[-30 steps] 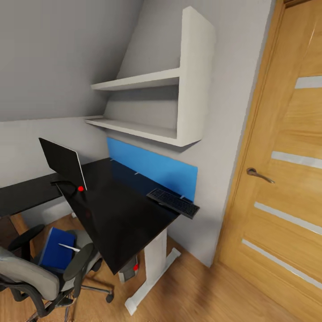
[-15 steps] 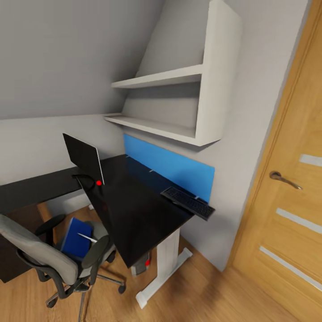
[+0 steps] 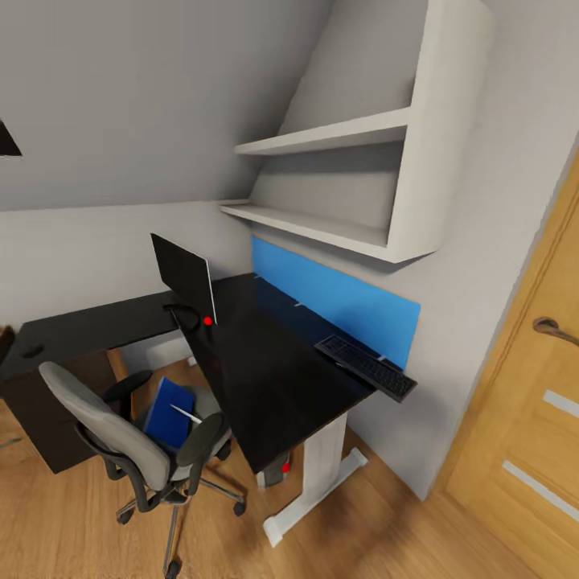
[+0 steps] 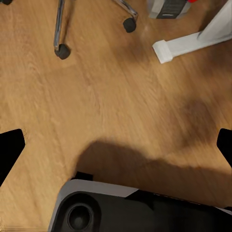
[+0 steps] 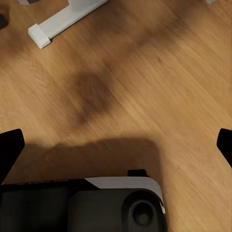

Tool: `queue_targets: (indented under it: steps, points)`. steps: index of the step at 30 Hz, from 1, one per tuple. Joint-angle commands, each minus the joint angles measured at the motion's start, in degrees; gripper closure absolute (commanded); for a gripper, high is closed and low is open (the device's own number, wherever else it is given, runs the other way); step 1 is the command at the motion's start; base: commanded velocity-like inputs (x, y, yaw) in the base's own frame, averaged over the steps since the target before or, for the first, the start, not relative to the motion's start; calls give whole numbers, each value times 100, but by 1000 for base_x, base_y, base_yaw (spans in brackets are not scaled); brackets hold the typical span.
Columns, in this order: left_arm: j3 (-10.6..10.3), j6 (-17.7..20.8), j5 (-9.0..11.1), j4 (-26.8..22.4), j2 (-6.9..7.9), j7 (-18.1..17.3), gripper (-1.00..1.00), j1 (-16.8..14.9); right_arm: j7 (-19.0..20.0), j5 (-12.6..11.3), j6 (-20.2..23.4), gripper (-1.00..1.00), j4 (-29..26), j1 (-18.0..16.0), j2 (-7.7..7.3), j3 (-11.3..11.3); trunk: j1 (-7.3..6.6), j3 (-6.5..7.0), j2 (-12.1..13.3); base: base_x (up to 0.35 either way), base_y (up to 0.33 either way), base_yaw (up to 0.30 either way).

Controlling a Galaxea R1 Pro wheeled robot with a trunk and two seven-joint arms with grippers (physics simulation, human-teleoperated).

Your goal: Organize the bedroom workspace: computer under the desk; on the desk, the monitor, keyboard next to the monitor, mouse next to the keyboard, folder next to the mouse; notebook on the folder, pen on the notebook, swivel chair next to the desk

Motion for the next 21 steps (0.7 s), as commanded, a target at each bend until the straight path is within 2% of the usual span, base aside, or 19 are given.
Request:
queue_targets:
  steps: [1,11,21]
  points:
    - [42,1,32,-8,-4,-58,-100,2,-21,2,-28,-100,4,-6,3,-2,3,-13,-10,0,0,244]
    - [41,-4,31,-1,-2,-58,-100,2,-254,-9,-401,-100,28,-5,8,-6,3,-35,-10,0,0,260]
    - [41,-5,31,0,0,-58,-100,2,-345,-10,-497,-100,53,-4,9,-1,3,-38,-10,0,0,269]
